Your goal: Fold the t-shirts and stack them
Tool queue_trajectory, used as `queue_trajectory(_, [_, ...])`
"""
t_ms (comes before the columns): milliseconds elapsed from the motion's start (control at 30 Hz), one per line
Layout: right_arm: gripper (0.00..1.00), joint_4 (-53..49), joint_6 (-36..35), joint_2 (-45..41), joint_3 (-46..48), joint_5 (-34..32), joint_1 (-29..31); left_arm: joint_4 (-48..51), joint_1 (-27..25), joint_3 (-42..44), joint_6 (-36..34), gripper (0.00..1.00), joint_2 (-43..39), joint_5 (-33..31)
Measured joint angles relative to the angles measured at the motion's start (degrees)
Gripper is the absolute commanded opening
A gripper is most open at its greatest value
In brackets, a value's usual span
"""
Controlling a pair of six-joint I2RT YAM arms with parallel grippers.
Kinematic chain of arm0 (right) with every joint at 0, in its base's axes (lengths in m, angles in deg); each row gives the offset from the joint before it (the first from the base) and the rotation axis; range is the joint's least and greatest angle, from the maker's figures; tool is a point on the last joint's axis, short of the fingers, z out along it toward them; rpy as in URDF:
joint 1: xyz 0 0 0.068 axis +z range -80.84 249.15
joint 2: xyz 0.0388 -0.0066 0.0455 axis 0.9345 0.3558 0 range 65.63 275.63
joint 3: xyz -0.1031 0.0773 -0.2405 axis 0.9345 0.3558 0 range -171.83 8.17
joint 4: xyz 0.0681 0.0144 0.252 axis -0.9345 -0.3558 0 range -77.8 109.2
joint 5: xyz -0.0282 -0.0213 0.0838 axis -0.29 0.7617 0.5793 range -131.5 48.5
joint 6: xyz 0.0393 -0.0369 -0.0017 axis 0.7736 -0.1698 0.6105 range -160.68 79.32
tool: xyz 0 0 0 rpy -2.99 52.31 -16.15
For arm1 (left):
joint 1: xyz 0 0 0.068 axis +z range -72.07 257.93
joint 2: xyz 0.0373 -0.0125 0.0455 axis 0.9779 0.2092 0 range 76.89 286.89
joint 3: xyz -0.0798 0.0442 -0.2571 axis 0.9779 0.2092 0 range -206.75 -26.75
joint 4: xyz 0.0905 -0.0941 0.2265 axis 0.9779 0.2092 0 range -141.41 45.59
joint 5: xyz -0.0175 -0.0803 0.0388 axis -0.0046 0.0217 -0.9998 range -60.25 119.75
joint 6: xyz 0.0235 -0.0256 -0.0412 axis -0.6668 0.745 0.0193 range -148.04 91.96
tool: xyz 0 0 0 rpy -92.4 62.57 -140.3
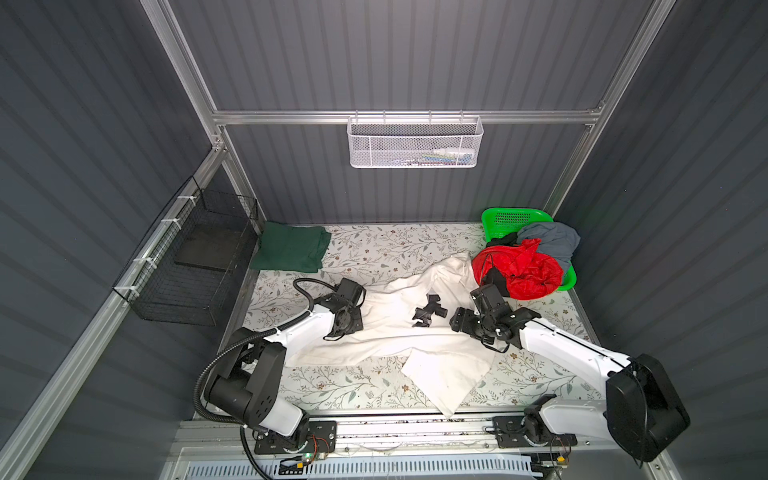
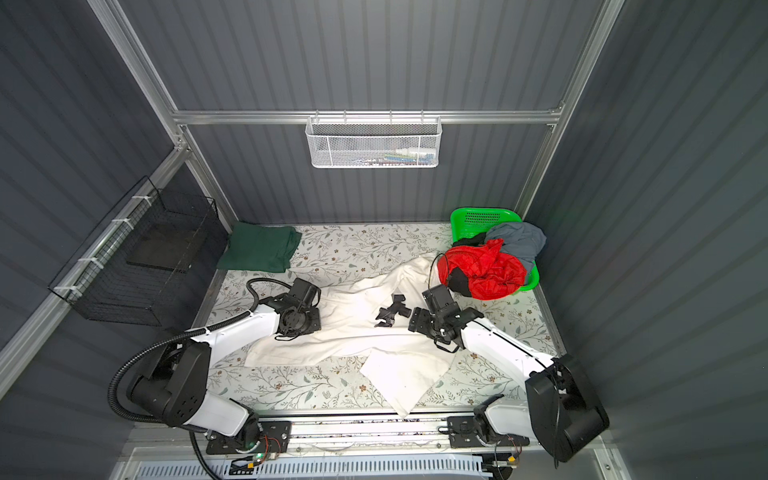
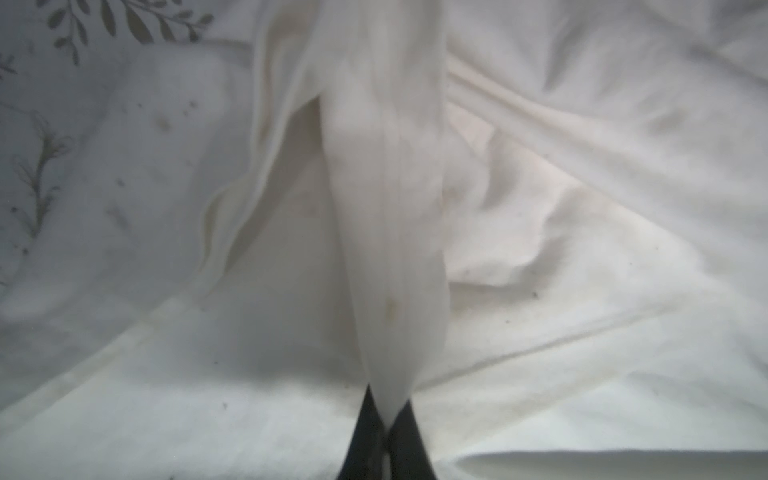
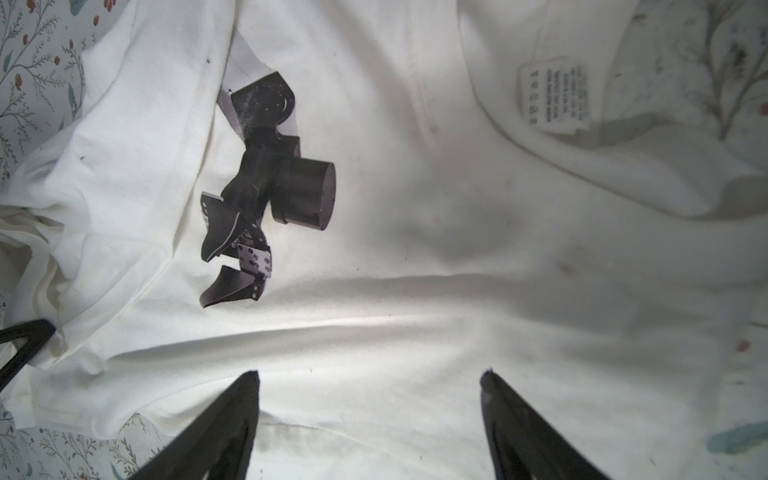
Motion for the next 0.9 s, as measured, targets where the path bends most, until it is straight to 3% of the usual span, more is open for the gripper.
queue_trajectory(167, [0.85,-0.1,-0.5,0.2,-0.1,-0.4,0.0,1.4,1.0,-5.9,-1.3,0.00,0.0,-2.5])
queue_trajectory(300, [0.85,-0.6,-1.8,2.7,-1.8,-1.2,-0.1,0.6,4.9,-11.9,-2.4,0.00,1.5,-2.2])
queue_trajectory(500, [0.85,-1.4,-4.4,7.0,-6.0,-2.5,-0.9,-2.0,10.8,-20.9,-3.4,0.00,10.1,-1.3])
queue_trajectory(900, [0.85,-1.9,-10.0,21.3,-19.4,-3.0,-4.9,-3.7,15.4,-42.8,-3.5,0.00,29.9,2.8])
